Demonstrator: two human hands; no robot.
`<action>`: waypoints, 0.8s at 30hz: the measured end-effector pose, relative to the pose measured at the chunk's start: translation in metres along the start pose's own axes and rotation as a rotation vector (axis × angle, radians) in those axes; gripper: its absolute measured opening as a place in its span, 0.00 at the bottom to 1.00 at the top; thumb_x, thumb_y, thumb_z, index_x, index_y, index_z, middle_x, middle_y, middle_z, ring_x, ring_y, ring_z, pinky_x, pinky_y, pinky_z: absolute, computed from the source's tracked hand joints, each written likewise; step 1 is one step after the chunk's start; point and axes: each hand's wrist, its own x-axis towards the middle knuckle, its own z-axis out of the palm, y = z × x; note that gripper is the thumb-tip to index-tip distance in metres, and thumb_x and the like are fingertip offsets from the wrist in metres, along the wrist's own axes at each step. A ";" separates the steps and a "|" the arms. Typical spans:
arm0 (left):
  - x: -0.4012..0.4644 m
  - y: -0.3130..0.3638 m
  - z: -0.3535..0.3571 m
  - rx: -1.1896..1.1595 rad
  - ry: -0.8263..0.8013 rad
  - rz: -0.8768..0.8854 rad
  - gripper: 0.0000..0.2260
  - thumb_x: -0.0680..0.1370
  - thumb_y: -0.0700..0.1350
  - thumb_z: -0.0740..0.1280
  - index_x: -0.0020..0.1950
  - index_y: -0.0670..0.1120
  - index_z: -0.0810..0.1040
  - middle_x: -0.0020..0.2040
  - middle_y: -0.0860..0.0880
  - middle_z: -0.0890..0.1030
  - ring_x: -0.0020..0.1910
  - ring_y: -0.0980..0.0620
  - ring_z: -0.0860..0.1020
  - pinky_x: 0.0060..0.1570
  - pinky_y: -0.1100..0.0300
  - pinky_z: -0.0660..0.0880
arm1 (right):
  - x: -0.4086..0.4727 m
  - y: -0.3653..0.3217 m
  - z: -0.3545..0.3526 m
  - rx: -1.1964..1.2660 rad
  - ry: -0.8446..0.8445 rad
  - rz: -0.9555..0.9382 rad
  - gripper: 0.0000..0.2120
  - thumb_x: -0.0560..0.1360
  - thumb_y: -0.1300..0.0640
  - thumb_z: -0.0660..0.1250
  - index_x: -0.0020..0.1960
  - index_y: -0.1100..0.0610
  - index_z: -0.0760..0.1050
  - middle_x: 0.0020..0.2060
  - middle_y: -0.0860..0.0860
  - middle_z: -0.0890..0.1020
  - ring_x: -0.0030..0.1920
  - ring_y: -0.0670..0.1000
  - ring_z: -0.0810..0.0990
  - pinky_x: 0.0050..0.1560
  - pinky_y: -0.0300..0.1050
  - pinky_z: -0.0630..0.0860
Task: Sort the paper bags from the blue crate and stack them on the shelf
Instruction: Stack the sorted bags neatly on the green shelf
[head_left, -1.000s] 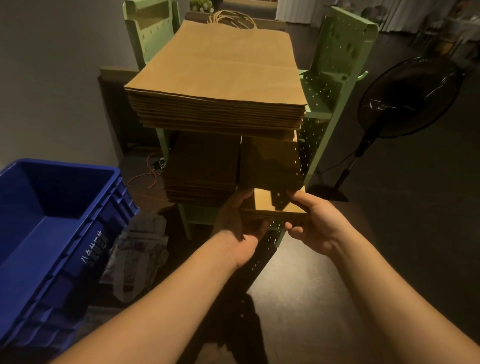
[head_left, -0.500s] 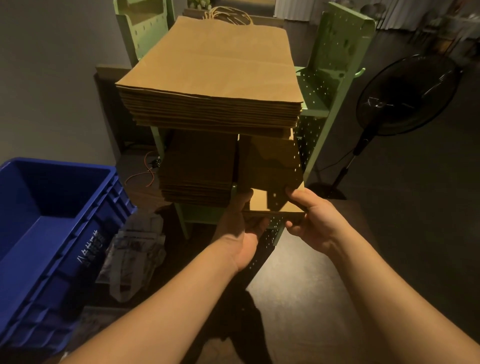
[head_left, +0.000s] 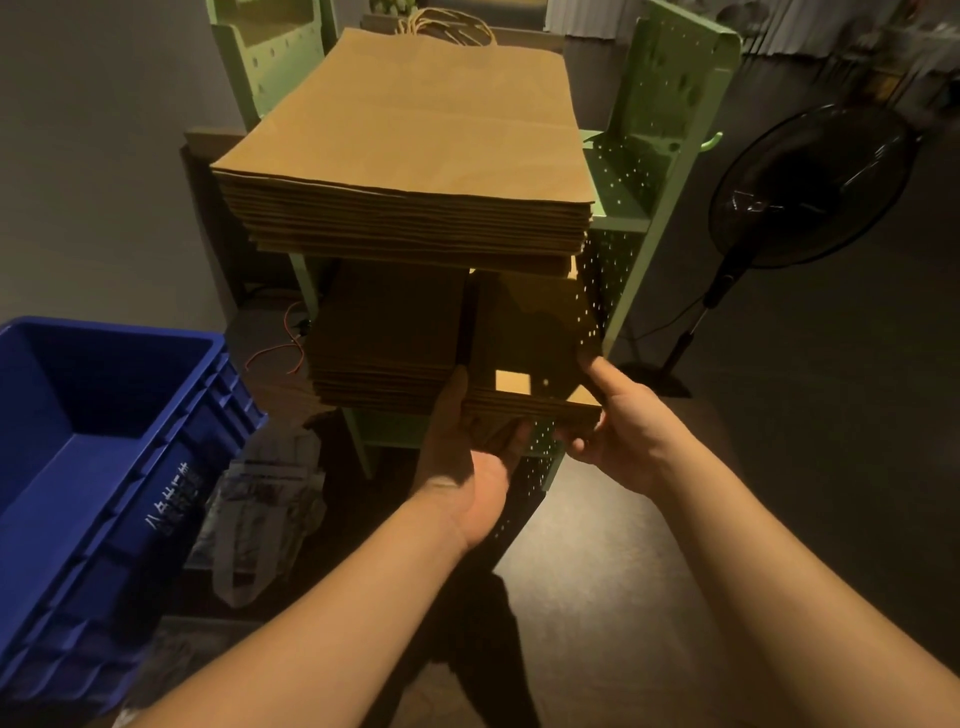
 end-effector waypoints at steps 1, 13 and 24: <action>-0.001 0.000 -0.002 0.014 -0.007 0.012 0.18 0.77 0.54 0.70 0.63 0.46 0.81 0.60 0.43 0.86 0.60 0.42 0.83 0.50 0.51 0.81 | -0.001 0.003 -0.003 -0.048 -0.004 -0.001 0.26 0.79 0.32 0.59 0.63 0.51 0.79 0.55 0.59 0.85 0.43 0.57 0.85 0.41 0.46 0.76; 0.000 -0.014 -0.027 0.009 0.033 0.024 0.17 0.81 0.43 0.69 0.70 0.46 0.76 0.65 0.42 0.83 0.53 0.45 0.87 0.48 0.54 0.84 | -0.018 0.051 -0.020 -0.506 0.150 -0.480 0.24 0.79 0.62 0.69 0.72 0.47 0.69 0.54 0.39 0.82 0.54 0.40 0.83 0.48 0.35 0.81; 0.002 -0.015 -0.017 0.120 0.110 0.127 0.10 0.80 0.47 0.70 0.60 0.47 0.83 0.54 0.47 0.88 0.51 0.49 0.87 0.51 0.56 0.81 | -0.007 0.050 -0.016 -0.527 0.262 -0.489 0.14 0.81 0.61 0.65 0.66 0.53 0.75 0.48 0.35 0.84 0.52 0.36 0.83 0.54 0.35 0.80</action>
